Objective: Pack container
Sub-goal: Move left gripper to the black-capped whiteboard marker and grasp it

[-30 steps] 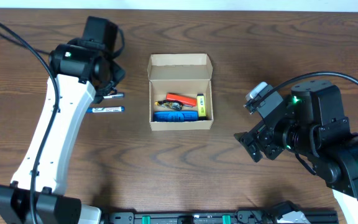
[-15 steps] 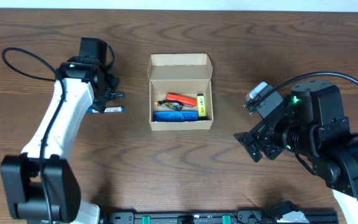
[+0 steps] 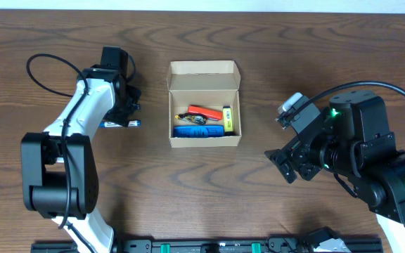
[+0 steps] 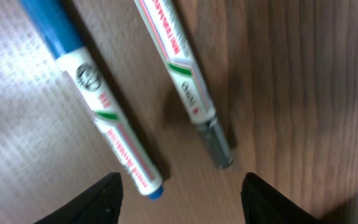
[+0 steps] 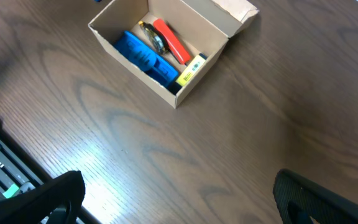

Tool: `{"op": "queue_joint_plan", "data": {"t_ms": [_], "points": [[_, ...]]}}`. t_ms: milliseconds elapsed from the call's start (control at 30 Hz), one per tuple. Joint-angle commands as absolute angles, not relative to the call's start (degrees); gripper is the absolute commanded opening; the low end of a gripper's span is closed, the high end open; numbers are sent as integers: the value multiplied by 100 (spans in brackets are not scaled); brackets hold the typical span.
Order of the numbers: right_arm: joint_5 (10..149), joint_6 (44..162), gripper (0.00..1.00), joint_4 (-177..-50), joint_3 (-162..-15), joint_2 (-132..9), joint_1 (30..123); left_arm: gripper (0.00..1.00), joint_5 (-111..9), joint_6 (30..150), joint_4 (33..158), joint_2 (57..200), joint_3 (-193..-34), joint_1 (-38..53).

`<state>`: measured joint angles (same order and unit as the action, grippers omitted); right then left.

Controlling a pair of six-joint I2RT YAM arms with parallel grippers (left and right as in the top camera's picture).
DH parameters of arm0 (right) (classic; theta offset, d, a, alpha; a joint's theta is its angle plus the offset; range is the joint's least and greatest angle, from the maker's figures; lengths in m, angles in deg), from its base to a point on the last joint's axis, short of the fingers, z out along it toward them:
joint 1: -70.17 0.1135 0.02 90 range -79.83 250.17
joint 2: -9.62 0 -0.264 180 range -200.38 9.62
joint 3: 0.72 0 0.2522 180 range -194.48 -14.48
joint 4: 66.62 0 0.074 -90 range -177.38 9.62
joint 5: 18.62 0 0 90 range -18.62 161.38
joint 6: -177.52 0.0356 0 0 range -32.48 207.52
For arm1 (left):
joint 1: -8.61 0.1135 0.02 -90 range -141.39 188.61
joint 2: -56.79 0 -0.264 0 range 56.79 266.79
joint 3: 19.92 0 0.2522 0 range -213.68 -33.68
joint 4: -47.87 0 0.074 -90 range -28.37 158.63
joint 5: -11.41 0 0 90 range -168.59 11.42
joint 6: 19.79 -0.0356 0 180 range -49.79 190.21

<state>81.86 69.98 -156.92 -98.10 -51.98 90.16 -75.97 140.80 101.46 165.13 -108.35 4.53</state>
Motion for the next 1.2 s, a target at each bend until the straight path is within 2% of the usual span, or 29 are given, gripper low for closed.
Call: {"op": "queue_joint_plan", "data": {"t_ms": [0,733,900,1167], "points": [[8191,7013,99,-15700,-9803,-5188,8970,60,-7597,14224,10043,16659,-10846,626],[8191,7013,99,-15700,-9803,-5188,8970,59,-7689,14097,10247,17381,-11561,748],[8191,7013,99,-15700,-9803,-5188,8970,63,-7777,14097,10255,17383,-11561,748],[8191,7013,99,-15700,-9803,-5188,8970,63,-7713,14115,10273,17551,-11561,764]]}}
